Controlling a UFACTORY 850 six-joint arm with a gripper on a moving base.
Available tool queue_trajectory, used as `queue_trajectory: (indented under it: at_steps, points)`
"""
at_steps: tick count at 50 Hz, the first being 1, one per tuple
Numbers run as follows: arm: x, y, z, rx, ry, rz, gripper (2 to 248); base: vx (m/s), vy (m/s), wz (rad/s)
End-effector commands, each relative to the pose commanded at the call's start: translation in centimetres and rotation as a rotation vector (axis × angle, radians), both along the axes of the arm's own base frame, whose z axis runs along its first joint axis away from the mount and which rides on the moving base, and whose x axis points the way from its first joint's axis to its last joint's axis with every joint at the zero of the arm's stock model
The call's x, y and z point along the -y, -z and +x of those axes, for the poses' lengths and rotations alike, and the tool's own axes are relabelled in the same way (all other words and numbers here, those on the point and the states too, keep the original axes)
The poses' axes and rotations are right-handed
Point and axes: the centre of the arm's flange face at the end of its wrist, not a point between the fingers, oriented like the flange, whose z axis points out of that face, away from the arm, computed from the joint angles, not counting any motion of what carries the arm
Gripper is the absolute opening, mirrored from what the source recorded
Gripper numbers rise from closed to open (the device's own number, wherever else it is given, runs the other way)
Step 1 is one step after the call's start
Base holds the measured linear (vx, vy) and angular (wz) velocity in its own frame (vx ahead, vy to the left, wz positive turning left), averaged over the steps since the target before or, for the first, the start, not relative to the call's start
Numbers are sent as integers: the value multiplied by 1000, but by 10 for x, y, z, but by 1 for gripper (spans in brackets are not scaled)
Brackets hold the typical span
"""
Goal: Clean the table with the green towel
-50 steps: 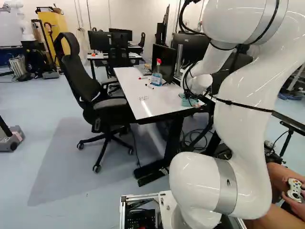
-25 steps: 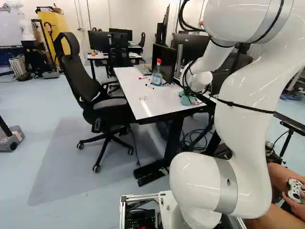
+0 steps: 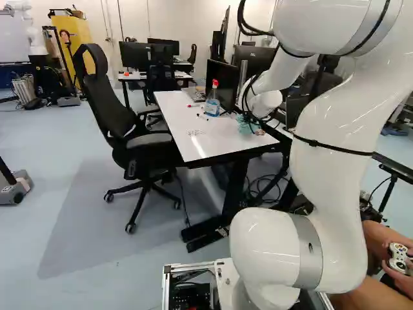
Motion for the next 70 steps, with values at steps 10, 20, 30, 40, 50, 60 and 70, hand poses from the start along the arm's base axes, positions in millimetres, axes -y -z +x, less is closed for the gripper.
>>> queue_trajectory:
  at_steps: [10,20,30,40,50,60,70]
  points:
    - [-17,-10,0,-5,-30,1,53,0,0,0]
    - [-34,-19,-2,-22,-59,4,53,0,0,0]
    - [-51,-28,-3,-40,-88,7,53,0,0,0]
    - [-68,-35,-4,-62,-118,10,53,0,0,0]
    - [-85,-34,0,-78,-149,11,53,0,0,0]
    - [-101,-33,5,-77,-180,10,53,0,0,0]
    - [-117,-33,10,-76,-210,9,53,0,0,0]
